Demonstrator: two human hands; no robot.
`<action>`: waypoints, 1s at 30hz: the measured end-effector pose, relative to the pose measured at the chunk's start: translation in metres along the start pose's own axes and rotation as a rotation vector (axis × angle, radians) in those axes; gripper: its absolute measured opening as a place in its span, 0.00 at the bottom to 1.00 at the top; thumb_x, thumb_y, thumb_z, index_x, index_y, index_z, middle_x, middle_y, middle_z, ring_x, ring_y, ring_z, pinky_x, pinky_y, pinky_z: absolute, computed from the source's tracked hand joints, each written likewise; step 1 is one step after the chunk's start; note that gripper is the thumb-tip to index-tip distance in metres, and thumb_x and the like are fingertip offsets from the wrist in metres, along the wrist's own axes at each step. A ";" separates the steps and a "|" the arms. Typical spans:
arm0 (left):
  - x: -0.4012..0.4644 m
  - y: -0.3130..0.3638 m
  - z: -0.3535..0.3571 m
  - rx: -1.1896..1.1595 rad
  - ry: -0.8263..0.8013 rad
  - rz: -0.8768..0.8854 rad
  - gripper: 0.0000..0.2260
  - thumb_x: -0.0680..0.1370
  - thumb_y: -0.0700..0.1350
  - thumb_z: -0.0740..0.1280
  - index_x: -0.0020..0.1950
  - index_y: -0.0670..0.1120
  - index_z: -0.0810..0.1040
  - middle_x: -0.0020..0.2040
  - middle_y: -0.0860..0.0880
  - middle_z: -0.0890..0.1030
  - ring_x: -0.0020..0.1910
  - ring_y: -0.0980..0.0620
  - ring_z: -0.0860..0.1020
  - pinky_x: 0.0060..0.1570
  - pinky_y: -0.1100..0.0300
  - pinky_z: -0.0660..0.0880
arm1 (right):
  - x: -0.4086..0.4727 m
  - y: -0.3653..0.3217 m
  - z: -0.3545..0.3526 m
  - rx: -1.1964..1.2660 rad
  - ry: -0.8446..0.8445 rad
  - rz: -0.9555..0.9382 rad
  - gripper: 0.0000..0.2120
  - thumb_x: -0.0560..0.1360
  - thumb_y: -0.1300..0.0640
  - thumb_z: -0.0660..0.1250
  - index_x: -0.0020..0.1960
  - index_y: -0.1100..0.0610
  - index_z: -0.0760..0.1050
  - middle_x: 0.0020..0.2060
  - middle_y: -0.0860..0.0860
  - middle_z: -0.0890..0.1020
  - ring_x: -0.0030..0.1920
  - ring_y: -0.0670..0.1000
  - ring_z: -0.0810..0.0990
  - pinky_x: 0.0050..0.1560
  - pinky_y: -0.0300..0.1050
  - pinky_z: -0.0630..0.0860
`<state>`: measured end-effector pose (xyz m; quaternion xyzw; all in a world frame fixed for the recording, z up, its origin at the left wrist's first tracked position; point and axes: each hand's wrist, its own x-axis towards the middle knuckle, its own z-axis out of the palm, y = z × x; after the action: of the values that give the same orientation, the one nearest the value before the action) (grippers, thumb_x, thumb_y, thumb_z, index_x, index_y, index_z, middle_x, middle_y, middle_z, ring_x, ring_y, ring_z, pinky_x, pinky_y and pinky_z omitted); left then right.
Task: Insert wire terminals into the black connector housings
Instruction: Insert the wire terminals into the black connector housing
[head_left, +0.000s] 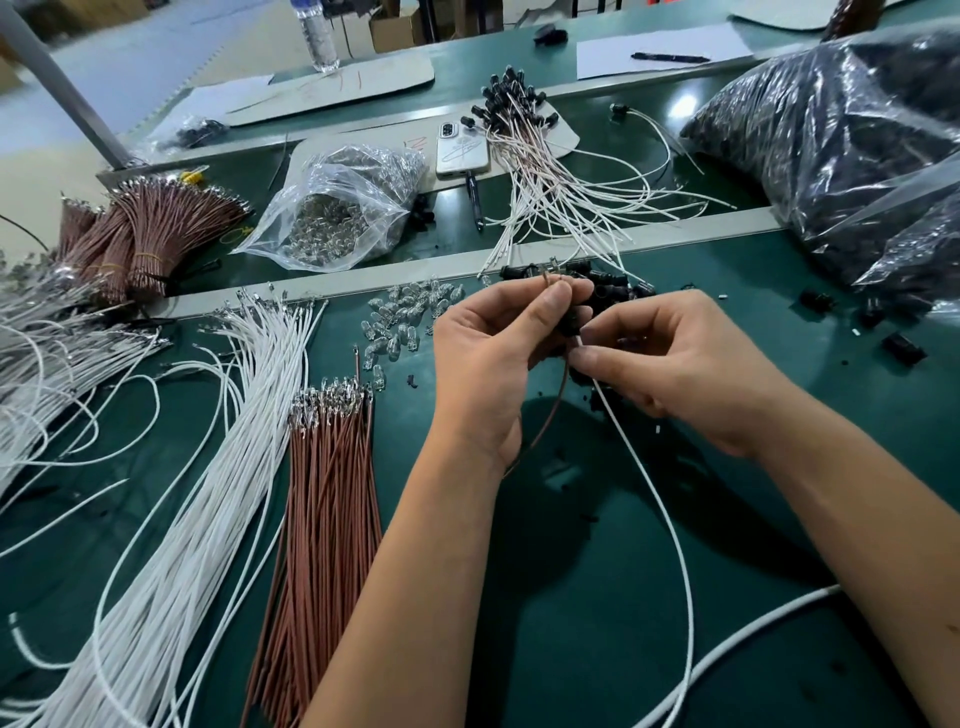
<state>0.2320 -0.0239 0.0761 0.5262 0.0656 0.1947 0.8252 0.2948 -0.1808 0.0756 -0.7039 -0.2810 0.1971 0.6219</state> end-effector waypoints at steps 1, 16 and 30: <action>0.000 0.000 0.001 -0.004 -0.007 0.006 0.03 0.77 0.33 0.70 0.47 0.36 0.84 0.45 0.41 0.86 0.41 0.48 0.83 0.45 0.54 0.81 | 0.000 0.000 0.002 0.016 0.006 -0.003 0.04 0.72 0.54 0.79 0.44 0.53 0.86 0.27 0.51 0.75 0.24 0.46 0.67 0.24 0.37 0.63; -0.001 -0.003 0.005 -0.031 0.046 0.017 0.03 0.77 0.33 0.70 0.49 0.34 0.83 0.45 0.40 0.86 0.40 0.48 0.83 0.44 0.55 0.80 | 0.001 -0.001 0.013 0.198 0.038 0.091 0.06 0.75 0.63 0.75 0.41 0.54 0.85 0.30 0.51 0.75 0.26 0.47 0.62 0.23 0.37 0.58; -0.001 -0.002 0.005 0.018 0.039 0.037 0.05 0.76 0.33 0.71 0.50 0.31 0.82 0.45 0.40 0.86 0.39 0.49 0.81 0.43 0.56 0.79 | 0.001 0.000 0.012 0.219 -0.019 0.046 0.02 0.67 0.56 0.77 0.38 0.52 0.85 0.28 0.49 0.75 0.24 0.44 0.63 0.22 0.35 0.60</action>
<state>0.2331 -0.0290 0.0765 0.5309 0.0739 0.2195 0.8152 0.2880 -0.1709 0.0739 -0.6361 -0.2475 0.2477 0.6876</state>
